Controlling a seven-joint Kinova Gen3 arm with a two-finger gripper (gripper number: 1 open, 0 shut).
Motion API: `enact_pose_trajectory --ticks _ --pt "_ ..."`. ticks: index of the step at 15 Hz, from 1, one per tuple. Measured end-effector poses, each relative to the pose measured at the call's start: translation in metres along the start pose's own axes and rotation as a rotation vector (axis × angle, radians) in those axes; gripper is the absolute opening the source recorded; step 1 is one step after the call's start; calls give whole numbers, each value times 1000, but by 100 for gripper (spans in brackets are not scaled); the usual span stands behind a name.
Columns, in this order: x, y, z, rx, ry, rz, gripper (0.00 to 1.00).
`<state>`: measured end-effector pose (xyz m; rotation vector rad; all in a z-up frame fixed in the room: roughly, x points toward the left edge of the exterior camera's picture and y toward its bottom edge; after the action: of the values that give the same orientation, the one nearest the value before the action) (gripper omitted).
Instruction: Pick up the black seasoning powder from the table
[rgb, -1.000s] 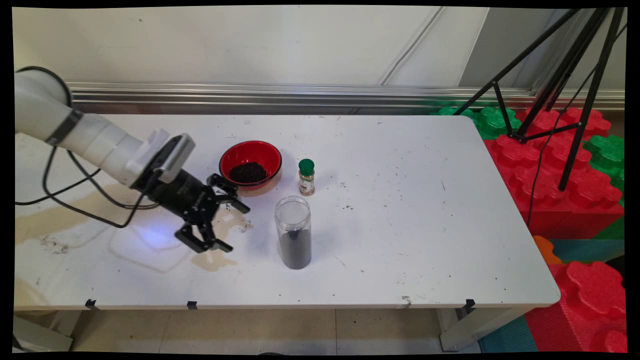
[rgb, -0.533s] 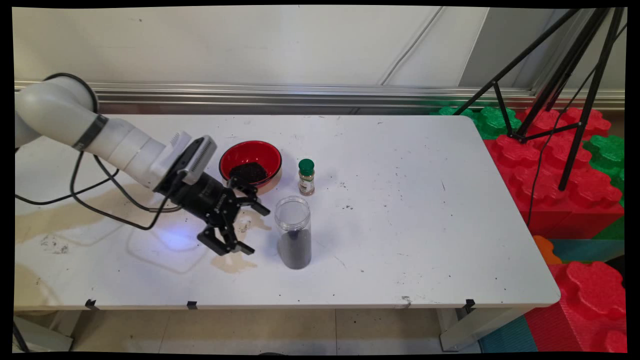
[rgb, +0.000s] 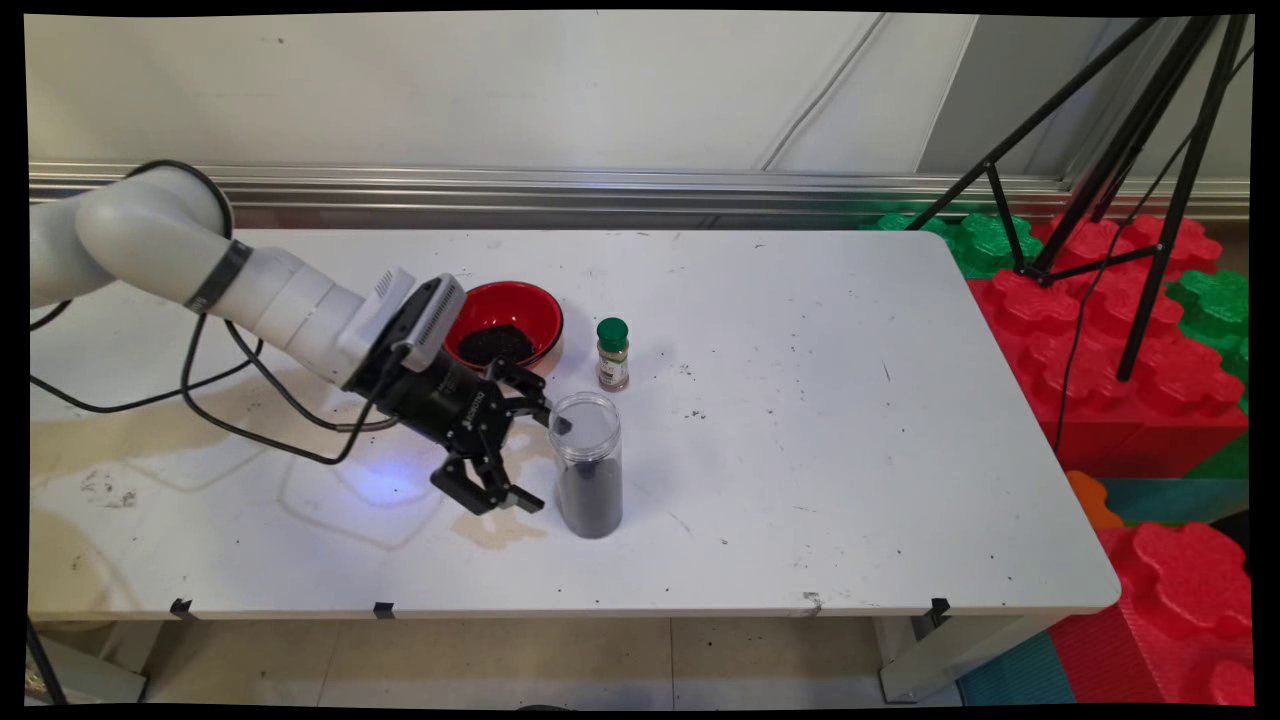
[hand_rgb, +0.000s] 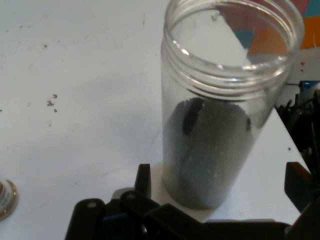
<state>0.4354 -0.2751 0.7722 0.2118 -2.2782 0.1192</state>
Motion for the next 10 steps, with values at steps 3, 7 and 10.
enact_pose_trajectory --ticks 3,7,10 --pt "-1 0 8 4 21 -9 100" --pt "-6 2 16 4 52 -22 100" --pt "-11 4 21 5 80 -31 100"
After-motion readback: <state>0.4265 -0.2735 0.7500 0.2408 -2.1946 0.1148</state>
